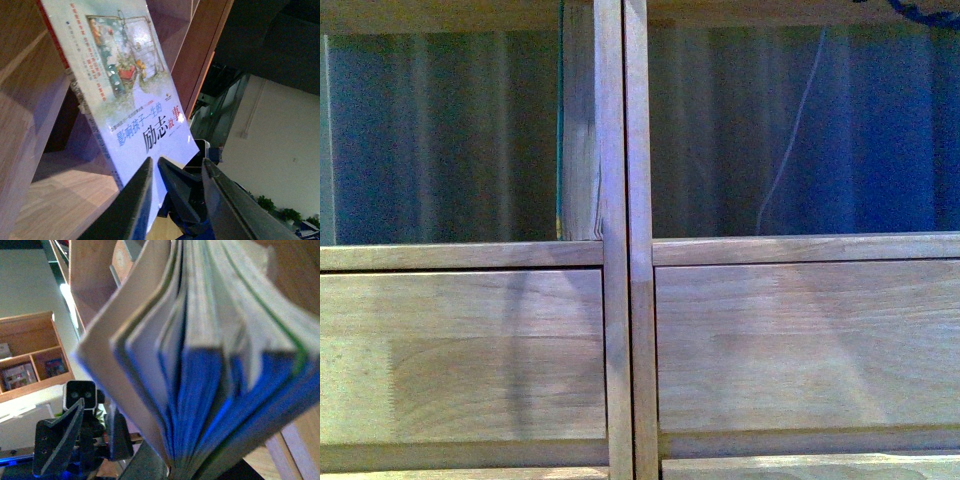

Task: Organize books on shelf

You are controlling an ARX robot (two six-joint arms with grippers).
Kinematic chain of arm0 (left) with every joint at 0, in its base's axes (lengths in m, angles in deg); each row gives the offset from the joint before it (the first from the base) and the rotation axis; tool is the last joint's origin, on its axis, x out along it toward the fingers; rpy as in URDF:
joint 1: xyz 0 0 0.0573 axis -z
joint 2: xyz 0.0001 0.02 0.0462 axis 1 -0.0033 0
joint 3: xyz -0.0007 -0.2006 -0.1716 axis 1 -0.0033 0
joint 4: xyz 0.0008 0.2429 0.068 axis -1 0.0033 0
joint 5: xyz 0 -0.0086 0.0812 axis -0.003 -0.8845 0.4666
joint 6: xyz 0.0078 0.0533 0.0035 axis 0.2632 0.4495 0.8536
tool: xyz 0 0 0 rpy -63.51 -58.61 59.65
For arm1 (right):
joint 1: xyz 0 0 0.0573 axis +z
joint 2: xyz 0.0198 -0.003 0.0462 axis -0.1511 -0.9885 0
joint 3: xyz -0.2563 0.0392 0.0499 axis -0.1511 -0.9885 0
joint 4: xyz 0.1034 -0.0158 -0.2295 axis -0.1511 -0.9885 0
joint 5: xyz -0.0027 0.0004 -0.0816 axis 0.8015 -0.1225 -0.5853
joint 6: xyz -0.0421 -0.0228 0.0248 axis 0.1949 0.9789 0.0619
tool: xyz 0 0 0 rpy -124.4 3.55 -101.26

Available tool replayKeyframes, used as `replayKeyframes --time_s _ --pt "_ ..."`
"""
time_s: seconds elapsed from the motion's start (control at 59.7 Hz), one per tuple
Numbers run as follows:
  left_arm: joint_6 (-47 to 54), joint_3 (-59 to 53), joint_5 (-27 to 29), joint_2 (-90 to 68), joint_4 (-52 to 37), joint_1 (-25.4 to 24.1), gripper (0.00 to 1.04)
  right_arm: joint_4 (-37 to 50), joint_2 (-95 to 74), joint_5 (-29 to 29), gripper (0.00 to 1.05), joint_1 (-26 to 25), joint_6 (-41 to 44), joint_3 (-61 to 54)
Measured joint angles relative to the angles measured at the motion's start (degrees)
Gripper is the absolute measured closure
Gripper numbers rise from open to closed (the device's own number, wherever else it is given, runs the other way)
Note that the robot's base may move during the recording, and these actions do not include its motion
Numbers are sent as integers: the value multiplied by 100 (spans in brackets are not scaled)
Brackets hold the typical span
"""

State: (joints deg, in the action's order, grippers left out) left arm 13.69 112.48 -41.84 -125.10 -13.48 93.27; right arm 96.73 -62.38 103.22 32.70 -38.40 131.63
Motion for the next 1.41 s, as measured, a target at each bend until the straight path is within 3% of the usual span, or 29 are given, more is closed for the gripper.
replayKeyframes --time_s 0.251,0.519,0.704,0.754,0.854,1.106,1.189,1.407 --pt "28 129 44 -96 98 103 6 63 72 90 97 507 -74 -129" --pt "50 127 98 -66 166 190 7 59 79 81 97 975 7 -286" --pt "57 -308 24 345 57 227 30 28 61 72 97 1213 107 -315" --pt "11 -385 0 466 -142 227 40 28 55 61 97 1248 125 -315" --pt "-15 -446 7 525 -269 234 58 -7 42 59 97 1239 136 -313" --pt "-96 -450 94 444 -267 142 91 -31 7 133 97 1069 -57 -313" --pt "-151 -472 28 455 -343 59 97 -28 7 111 86 1010 -144 -315" --pt "249 -643 138 656 157 -474 98 26 203 107 52 334 -330 -741"
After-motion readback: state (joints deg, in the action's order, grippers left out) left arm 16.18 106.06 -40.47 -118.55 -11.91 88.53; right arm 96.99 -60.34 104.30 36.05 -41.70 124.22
